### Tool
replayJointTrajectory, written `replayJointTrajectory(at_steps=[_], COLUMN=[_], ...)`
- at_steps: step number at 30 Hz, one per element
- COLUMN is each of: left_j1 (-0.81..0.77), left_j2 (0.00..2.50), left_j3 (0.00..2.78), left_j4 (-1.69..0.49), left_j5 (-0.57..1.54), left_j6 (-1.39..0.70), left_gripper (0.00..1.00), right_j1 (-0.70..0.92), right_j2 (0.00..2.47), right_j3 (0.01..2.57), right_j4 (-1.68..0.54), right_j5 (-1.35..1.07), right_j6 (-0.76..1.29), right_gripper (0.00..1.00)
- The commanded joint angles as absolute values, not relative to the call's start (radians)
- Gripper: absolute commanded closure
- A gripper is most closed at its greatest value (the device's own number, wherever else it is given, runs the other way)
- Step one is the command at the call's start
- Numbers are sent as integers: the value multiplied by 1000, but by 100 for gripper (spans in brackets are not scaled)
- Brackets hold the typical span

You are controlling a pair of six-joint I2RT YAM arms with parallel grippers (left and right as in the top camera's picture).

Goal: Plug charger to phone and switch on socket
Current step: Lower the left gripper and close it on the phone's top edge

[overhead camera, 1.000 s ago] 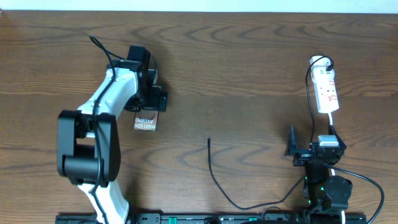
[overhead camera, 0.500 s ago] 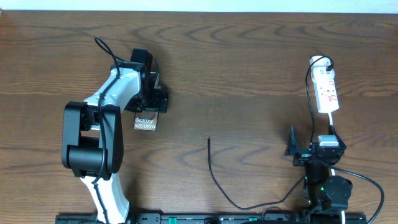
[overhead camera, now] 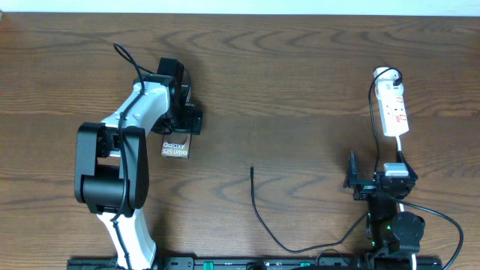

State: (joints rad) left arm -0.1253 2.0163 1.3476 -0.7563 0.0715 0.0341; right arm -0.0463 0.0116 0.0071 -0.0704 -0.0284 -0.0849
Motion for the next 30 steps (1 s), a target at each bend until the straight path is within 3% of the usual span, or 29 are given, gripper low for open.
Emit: replayJointTrajectory(at_steps=[1, 30], left_j1=[-123, -123], left_j2=[2014, 2015], left_j3=[1343, 1312], left_j4=[-763, -744], left_j5=[59, 47], left_j6=[44, 45], left_gripper=[2, 2], right_j1=[-42, -42], right_j2=[5, 5], right_j3=[6, 6], right_j4=[-75, -75], right_j5=[-25, -26], right_j6=[-95, -94], right_gripper=[1, 1])
